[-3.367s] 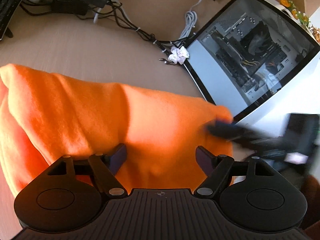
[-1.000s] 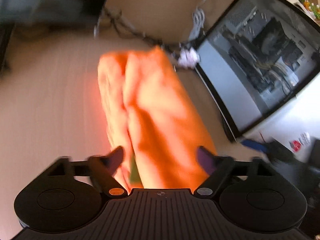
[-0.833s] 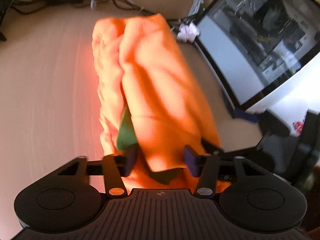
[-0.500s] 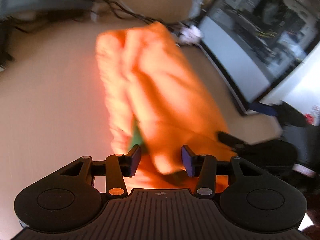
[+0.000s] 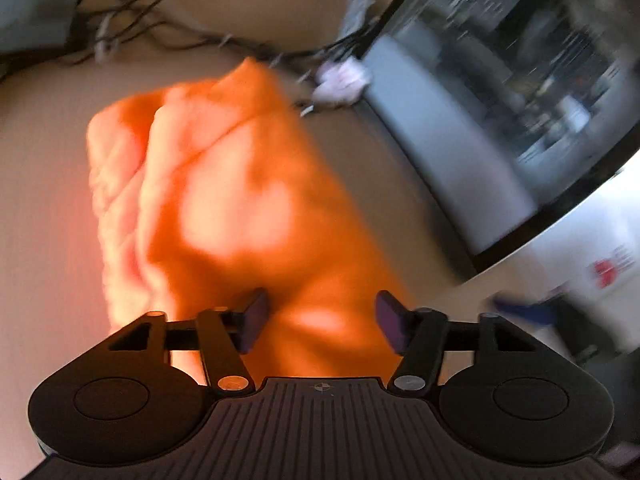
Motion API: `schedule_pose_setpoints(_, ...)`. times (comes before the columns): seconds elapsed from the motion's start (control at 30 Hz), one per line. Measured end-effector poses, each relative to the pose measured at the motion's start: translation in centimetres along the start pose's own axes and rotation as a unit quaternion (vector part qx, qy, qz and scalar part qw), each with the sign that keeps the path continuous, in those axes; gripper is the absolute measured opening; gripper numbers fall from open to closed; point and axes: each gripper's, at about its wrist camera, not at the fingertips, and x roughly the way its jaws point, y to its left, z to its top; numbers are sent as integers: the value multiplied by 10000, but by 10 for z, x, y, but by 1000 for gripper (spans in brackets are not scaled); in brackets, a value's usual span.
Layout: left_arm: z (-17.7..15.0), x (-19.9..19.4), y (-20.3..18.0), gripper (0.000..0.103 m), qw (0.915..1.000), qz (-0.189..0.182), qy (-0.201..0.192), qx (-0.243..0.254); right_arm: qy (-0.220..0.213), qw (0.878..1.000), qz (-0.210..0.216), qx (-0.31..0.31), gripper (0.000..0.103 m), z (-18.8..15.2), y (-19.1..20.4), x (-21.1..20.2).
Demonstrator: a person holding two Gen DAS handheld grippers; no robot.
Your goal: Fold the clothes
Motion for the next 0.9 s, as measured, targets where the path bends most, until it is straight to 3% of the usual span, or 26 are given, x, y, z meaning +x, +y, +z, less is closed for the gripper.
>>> schedule_pose_setpoints(0.1, -9, -6, 21, 63, 9996, -99, 5, -260, -67, 9943, 539, 919, 103, 11, -27, -3)
schedule_pose_setpoints(0.23, -15, -10, 32, 61, 9990, -259, 1, -353, 133, 9722, 1404, 1869, 103, 41, -50, 30)
schedule_pose_setpoints(0.4, -17, -13, 32, 61, 9993, -299, 29, -212, 689, 9614, 1596, 2134, 103, 70, -46, 102)
schedule_pose_setpoints(0.47, -17, -13, 35, 61, 9991, -351, 47, -213, 920, 9490, 1914, 2329, 103, 81, -40, 116)
schedule_pose_setpoints(0.57, -15, -14, 39, 61, 9991, -335, 48, -273, 487, 9401, 2640, 2101, 103, 103, -20, 99)
schedule_pose_setpoints(0.63, -15, -15, 43, 61, 9988, -369, 44, -332, 217, 9596, 2366, 1507, 103, 116, -5, 87)
schedule_pose_setpoints(0.73, -16, -16, 44, 61, 9987, -413, 42, -309, 158, 9950, 886, 422, 103, 121, 18, 97)
schedule_pose_setpoints(0.8, -17, -16, 42, 61, 9988, -409, 42, -276, 540, 9985, 0, -97, 103, 112, 27, 123)
schedule_pose_setpoints(0.83, -17, -16, 42, 61, 9988, -410, 43, -261, 707, 9971, -209, -213, 103, 107, 28, 134)
schedule_pose_setpoints(0.9, -17, -15, 41, 61, 9988, -415, 46, -236, 671, 9976, -165, -82, 103, 102, 24, 130)
